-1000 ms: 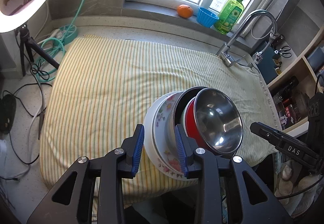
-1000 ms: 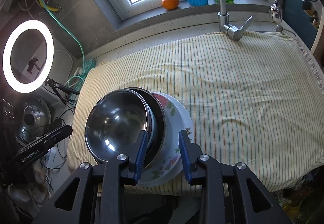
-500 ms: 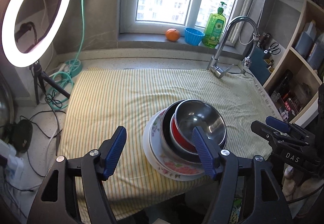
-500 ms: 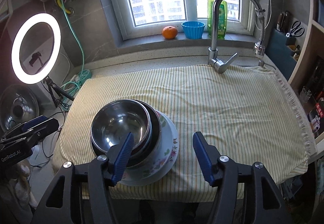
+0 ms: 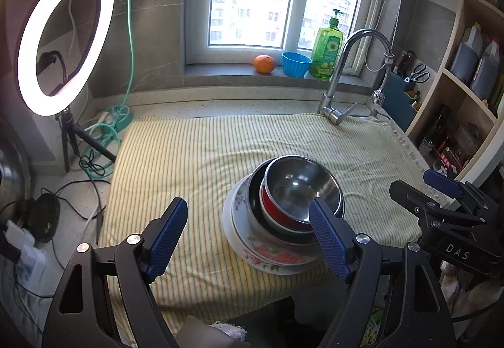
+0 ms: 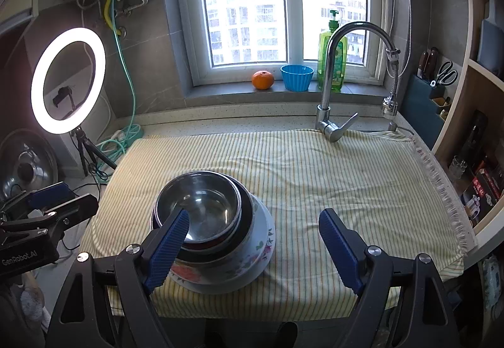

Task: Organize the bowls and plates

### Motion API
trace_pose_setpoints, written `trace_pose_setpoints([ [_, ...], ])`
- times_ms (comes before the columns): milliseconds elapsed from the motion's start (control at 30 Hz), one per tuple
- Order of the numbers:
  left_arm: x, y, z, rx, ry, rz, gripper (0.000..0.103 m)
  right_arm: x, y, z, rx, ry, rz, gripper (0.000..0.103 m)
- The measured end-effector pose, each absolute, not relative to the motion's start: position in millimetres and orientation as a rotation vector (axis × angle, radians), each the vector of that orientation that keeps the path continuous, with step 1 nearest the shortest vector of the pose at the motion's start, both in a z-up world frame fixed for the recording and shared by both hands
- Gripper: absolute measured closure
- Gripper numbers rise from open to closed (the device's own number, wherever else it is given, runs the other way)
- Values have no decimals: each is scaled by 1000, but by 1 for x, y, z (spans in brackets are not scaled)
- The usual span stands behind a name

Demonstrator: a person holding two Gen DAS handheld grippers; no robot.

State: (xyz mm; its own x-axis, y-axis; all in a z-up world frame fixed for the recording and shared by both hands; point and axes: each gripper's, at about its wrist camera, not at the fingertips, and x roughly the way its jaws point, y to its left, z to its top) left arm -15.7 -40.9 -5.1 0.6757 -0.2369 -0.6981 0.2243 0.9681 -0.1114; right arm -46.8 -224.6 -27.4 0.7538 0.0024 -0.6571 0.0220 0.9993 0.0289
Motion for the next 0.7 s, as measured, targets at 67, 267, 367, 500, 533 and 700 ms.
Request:
trace_pose_setpoints([
  [67, -15, -39, -4, -23, 783, -255, 23, -46, -223, -26, 32, 711, -9, 21],
  [267, -15, -37, -5, -27, 781, -250, 23, -43, -218, -27, 21, 708, 0, 21],
  [367, -15, -37, -5, -28, 782, -251, 23, -41, -217, -27, 15, 710, 4, 21],
  [500, -14, -37, -6, -32, 784, -254, 23, -41, -216, -28, 14, 713, 2, 21],
  [533, -14, -37, -6, -32, 786, -256, 23, -40, -216, -28, 14, 715, 2, 21],
  [700, -13, -38, -6, -35, 788, -259, 23, -40, -216, -29, 9, 713, -4, 21],
])
